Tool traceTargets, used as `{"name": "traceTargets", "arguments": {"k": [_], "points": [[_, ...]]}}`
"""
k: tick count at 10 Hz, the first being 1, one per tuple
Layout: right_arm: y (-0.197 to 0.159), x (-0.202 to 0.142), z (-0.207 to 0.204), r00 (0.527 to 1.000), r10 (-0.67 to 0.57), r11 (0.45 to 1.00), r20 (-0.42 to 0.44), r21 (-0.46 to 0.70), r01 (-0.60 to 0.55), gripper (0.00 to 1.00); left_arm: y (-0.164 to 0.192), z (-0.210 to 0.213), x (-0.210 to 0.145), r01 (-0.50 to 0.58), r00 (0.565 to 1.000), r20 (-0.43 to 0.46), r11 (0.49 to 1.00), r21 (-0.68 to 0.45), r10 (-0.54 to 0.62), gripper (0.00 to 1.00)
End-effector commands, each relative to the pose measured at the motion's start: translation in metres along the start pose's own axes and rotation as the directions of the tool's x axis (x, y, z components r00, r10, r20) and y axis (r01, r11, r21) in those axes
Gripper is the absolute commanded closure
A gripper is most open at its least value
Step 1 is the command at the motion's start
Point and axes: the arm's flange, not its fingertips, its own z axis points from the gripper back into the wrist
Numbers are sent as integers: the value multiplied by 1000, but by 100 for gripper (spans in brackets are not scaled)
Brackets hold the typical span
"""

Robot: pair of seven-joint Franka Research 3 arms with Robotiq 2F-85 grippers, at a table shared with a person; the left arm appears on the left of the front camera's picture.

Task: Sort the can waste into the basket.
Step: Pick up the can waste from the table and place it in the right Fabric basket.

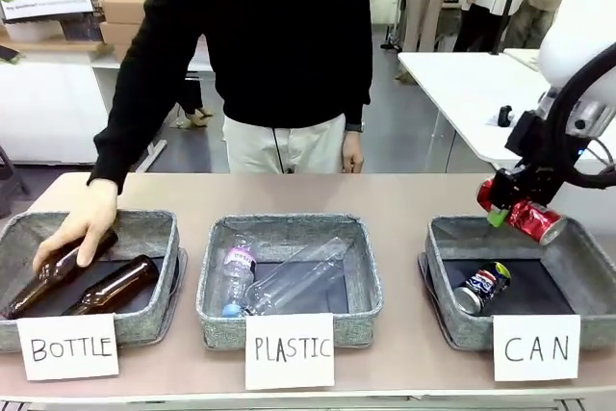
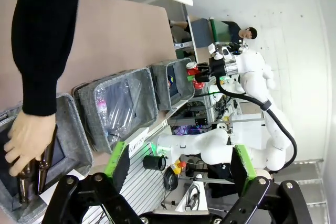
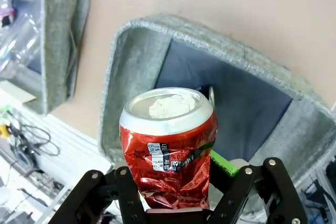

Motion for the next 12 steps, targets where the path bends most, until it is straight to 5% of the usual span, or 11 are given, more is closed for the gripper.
{"name": "traceTargets", "arguments": {"k": [1, 2, 12], "points": [[-5, 13, 5, 1000, 28, 999, 12, 46, -29, 100, -1, 0, -2, -1, 1000, -3, 1000, 6, 1, 0], [-5, 13, 5, 999, 41, 999, 18, 33, -42, 5, -1, 0, -2, -1, 1000, -3, 1000, 6, 1, 0], [-14, 19, 7, 999, 0, 999, 50, 49, -3, 0, -1, 0, -2, -1, 1000, -3, 1000, 6, 1, 0]]}}
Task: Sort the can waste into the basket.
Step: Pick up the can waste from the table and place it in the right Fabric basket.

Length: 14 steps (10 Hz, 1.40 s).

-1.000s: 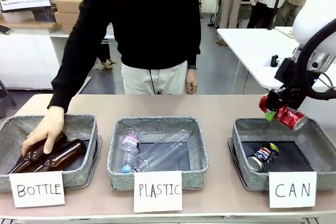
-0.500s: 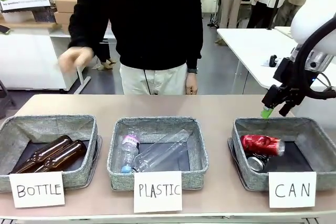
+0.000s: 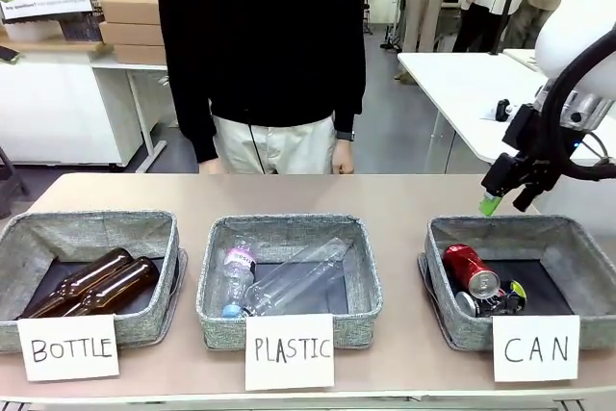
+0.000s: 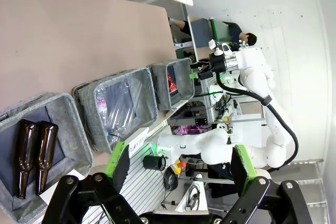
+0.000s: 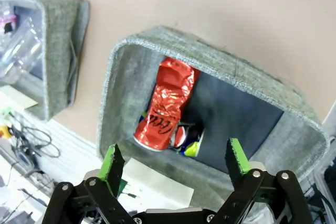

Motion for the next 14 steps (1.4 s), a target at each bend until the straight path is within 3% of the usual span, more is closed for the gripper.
{"name": "traceTargets", "arguments": {"k": [1, 2, 3, 4, 5, 6, 7, 8, 9, 10, 11, 14], "points": [[-3, 9, 11, 989, -9, 989, 147, 144, -12, 0, -1, 0, -2, -1, 1000, -3, 1000, 6, 1, 0], [0, 0, 0, 1000, 0, 1000, 0, 0, 0, 0, -1, 0, -2, -1, 1000, -3, 1000, 6, 1, 0], [4, 10, 20, 995, -36, 948, 96, 317, 4, 0, -1, 0, -2, -1, 1000, -3, 1000, 6, 1, 0], [9, 19, 38, 988, 50, 856, 148, 503, -119, 0, -1, 0, -2, -1, 1000, -3, 1000, 6, 1, 0], [16, 34, 61, 966, 113, 703, 232, 669, -243, 0, -1, 0, -2, -1, 1000, -3, 1000, 6, 1, 0], [14, 40, 77, 867, 163, 487, 471, 726, -486, 0, -1, 0, -2, -1, 1000, -3, 1000, 6, 1, 0], [9, 43, 85, 805, 57, 380, 591, 733, -565, 0, -1, 0, -2, -1, 1000, -3, 1000, 6, 1, 0], [7, 41, 86, 763, -101, 373, 639, 735, -566, 0, -1, 0, -2, -1, 1000, -3, 1000, 6, 1, 0], [14, 41, 82, 747, -310, 410, 588, 792, -453, 0, -1, 0, -2, -1, 1000, -3, 1000, 6, 1, 0], [30, 39, 74, 658, -463, 497, 594, 789, -362, 0, -1, 0, -2, -1, 1000, -3, 1000, 6, 1, 0], [14, 43, 103, 841, -88, 604, 534, 700, -381, 0, -1, 0, -2, -1, 1000, -3, 1000, 6, 1, 0], [14, 43, 103, 841, -88, 604, 534, 700, -381, 0, -1, 0, -2, -1, 1000, -3, 1000, 6, 1, 0]]}}
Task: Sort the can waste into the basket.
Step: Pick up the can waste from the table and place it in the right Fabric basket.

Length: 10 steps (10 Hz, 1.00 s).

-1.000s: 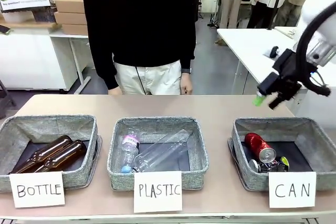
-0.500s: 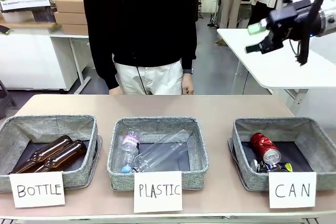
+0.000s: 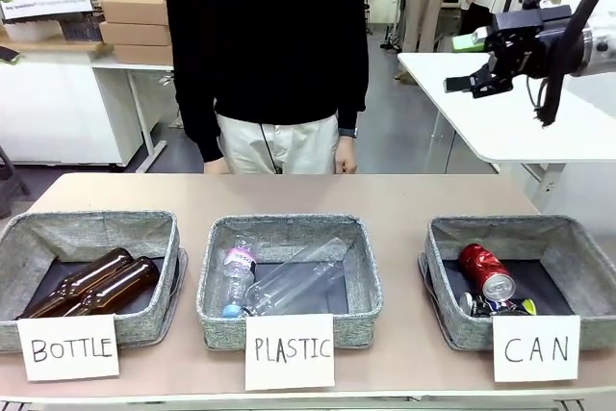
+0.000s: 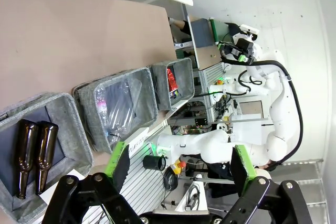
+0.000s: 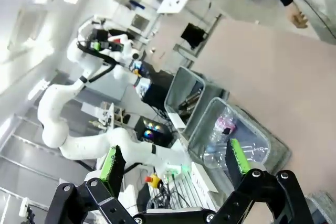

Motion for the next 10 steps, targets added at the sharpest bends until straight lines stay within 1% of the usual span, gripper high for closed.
{"name": "traceTargets", "arguments": {"k": [1, 10], "points": [[2, 4, 6, 1000, 13, 1000, -23, -2, -13, 0, -1, 0, -2, 0, 1000, -3, 1000, 6, 0, 0], [2, 4, 6, 1000, 13, 1000, -23, -2, -13, 0, -1, 0, -2, 0, 1000, -3, 1000, 6, 0, 0]]}}
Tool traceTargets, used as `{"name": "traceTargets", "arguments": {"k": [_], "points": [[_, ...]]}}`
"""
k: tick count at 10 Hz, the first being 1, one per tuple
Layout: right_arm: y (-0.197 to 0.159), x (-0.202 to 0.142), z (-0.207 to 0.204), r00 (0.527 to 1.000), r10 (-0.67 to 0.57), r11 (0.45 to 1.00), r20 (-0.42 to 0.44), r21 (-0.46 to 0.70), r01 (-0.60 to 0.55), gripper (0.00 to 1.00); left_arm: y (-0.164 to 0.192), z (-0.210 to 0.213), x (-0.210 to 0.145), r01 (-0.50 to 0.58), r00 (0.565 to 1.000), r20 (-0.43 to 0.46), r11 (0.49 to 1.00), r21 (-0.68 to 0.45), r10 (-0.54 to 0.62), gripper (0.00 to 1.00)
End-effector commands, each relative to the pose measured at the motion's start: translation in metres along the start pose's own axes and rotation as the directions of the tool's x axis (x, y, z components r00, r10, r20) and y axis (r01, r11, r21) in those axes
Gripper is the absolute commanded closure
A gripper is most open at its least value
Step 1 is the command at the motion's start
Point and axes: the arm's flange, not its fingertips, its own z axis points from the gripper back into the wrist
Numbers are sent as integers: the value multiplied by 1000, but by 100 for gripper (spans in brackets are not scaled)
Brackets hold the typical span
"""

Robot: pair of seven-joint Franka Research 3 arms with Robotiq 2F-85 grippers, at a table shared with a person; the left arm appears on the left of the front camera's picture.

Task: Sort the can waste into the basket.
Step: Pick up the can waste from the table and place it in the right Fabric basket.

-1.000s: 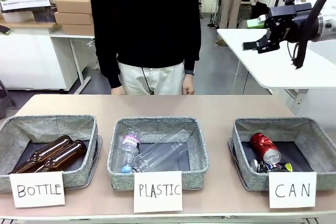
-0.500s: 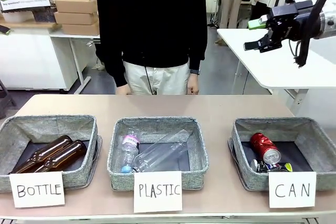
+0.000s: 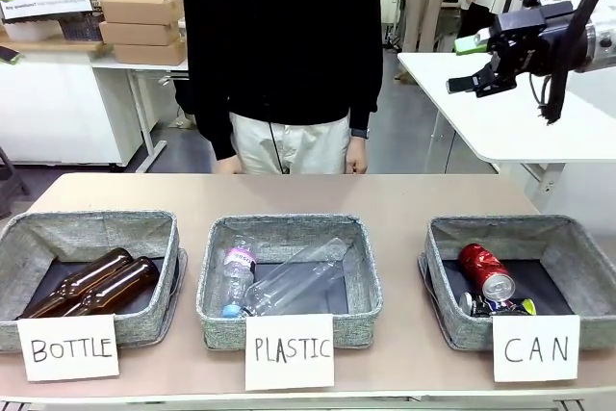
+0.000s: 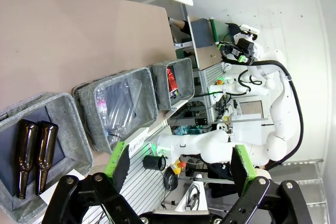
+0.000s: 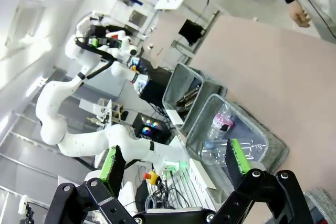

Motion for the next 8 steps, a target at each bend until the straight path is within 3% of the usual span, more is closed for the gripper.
{"name": "traceTargets", "arguments": {"k": [1, 8], "points": [[2, 3, 2, 1000, 9, 1000, -11, 4, -9, 0, -1, 0, -2, 0, 1000, -3, 1000, 6, 0, 0], [2, 3, 2, 1000, 9, 1000, -11, 4, -9, 0, -1, 0, -2, 0, 1000, -3, 1000, 6, 0, 0]]}}
